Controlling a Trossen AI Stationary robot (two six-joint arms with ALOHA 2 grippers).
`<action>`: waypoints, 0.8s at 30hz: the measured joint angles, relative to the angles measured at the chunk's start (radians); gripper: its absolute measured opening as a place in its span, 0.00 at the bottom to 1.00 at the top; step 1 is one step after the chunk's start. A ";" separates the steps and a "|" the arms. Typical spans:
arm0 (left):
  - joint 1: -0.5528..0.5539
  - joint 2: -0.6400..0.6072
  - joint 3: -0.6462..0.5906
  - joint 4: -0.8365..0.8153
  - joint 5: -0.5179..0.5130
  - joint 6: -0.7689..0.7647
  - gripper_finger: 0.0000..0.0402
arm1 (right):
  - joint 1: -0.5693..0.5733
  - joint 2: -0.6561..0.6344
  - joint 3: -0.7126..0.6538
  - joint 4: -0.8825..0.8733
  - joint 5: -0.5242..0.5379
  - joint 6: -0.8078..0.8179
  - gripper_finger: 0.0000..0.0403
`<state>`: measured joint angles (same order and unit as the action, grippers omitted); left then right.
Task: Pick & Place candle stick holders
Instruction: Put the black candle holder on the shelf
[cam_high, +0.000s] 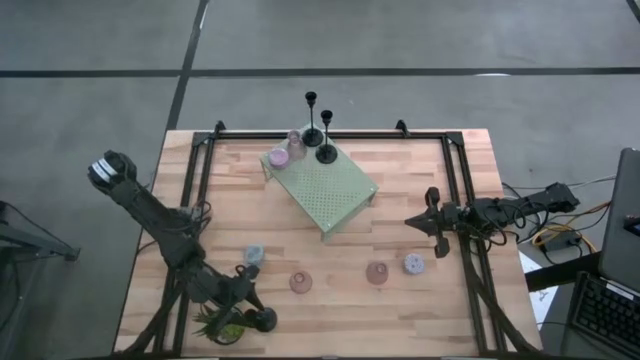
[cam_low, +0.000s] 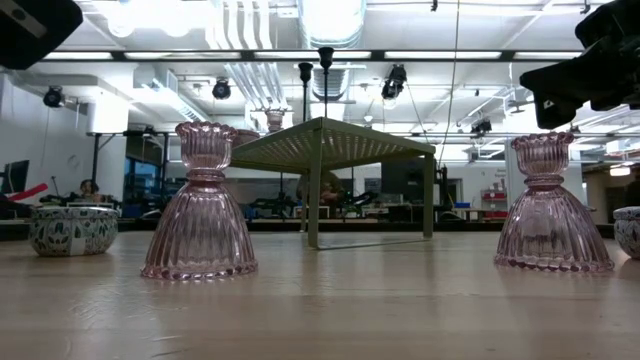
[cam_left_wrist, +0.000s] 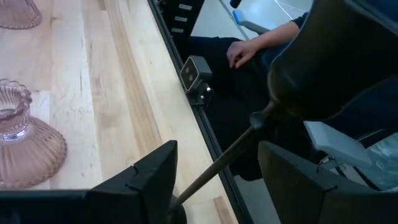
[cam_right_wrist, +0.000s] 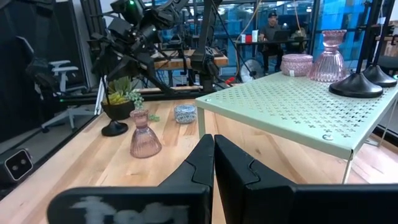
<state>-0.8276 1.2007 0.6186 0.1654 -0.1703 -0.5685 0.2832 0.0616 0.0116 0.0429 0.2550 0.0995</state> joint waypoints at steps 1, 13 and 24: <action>0.000 0.000 0.000 0.000 0.000 0.004 0.56 | 0.000 0.000 0.000 0.000 0.000 0.002 0.02; 0.000 -0.002 0.000 0.008 -0.030 0.030 0.33 | 0.000 0.000 0.000 0.000 0.000 -0.002 0.02; 0.001 -0.004 0.000 0.071 -0.066 0.116 0.06 | 0.000 0.000 0.000 0.000 0.000 0.001 0.02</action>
<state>-0.8265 1.1965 0.6189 0.2359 -0.2368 -0.4526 0.2829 0.0616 0.0116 0.0425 0.2550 0.1009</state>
